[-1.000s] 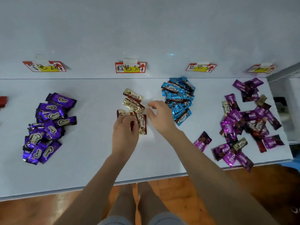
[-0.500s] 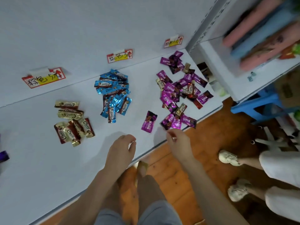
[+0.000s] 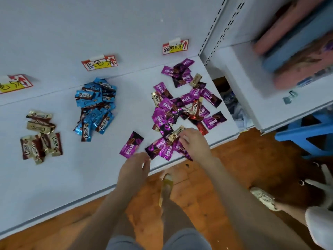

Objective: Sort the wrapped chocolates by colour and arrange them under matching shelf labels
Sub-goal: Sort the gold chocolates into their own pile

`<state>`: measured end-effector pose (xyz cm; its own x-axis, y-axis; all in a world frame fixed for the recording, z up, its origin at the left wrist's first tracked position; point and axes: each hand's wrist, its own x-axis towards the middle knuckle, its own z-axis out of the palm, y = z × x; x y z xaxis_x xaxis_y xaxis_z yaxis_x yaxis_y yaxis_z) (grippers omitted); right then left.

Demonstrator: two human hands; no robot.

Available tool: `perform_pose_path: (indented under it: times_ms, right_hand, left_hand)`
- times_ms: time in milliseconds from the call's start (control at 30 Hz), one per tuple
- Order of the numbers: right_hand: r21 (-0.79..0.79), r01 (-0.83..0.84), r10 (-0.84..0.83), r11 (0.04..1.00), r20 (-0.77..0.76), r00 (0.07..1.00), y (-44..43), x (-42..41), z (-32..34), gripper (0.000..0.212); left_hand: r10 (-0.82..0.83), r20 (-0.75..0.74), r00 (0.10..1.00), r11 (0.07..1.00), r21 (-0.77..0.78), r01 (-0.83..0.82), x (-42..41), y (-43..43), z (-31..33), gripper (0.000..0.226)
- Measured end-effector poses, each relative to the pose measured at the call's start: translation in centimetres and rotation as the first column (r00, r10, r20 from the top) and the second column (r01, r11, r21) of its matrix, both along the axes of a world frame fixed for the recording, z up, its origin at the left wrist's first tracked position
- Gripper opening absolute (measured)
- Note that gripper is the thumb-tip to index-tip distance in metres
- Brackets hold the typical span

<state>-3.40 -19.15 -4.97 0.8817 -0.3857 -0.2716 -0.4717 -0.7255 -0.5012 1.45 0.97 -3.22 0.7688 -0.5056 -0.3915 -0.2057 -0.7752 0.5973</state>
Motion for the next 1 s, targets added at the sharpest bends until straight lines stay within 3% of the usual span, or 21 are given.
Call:
perform_pose_path:
  times_ms: [100, 200, 400, 600, 700, 800, 933, 1000]
  right_hand:
    - [-0.029, -0.193, 0.193, 0.981, -0.023, 0.981, -1.4, 1.2, -0.7, 0.032]
    - [-0.051, -0.267, 0.264, 0.962, -0.064, 0.962, -2.2, 2.3, -1.0, 0.041]
    - [-0.027, -0.25, 0.248, 0.968, -0.057, 0.967, -3.3, 3.0, -1.3, 0.021]
    - [0.283, 0.081, -0.119, 0.956, 0.121, 0.985, -3.5, 1.2, 0.3, 0.013]
    - [0.438, 0.305, -0.385, 0.846, 0.104, 0.917, -3.8, 0.6, 0.4, 0.008]
    - [0.532, 0.482, -0.589, 0.696, 0.039, 0.807, -4.9, 0.7, 0.2, 0.017]
    - [0.572, 0.563, -0.688, 0.596, 0.002, 0.726, -6.8, 1.5, 0.3, 0.007]
    - [0.589, 0.579, -0.703, 0.564, -0.026, 0.711, -7.5, 2.1, 0.2, 0.014]
  left_hand:
    - [0.085, 0.013, 0.996, 0.996, 0.003, -0.085, -0.7, -1.4, 0.2, 0.023]
    - [0.122, 0.027, 0.992, 0.992, 0.014, -0.122, -0.3, -2.4, 0.5, 0.022]
    - [0.19, 0.025, 0.981, 0.982, -0.017, -0.189, 3.7, -5.8, 0.5, 0.022]
    - [0.279, 0.055, 0.959, 0.959, 0.031, -0.281, 10.6, -10.7, -0.8, 0.031]
    - [0.263, 0.104, 0.959, 0.948, 0.155, -0.277, 13.4, -12.9, -1.9, 0.04]
    - [0.212, 0.1, 0.972, 0.934, 0.274, -0.231, 15.0, -14.4, -2.7, 0.047]
    - [0.2, 0.05, 0.978, 0.932, 0.298, -0.206, 15.6, -14.9, -3.1, 0.044]
    - [0.228, 0.01, 0.974, 0.939, 0.261, -0.223, 15.8, -14.9, -3.1, 0.046]
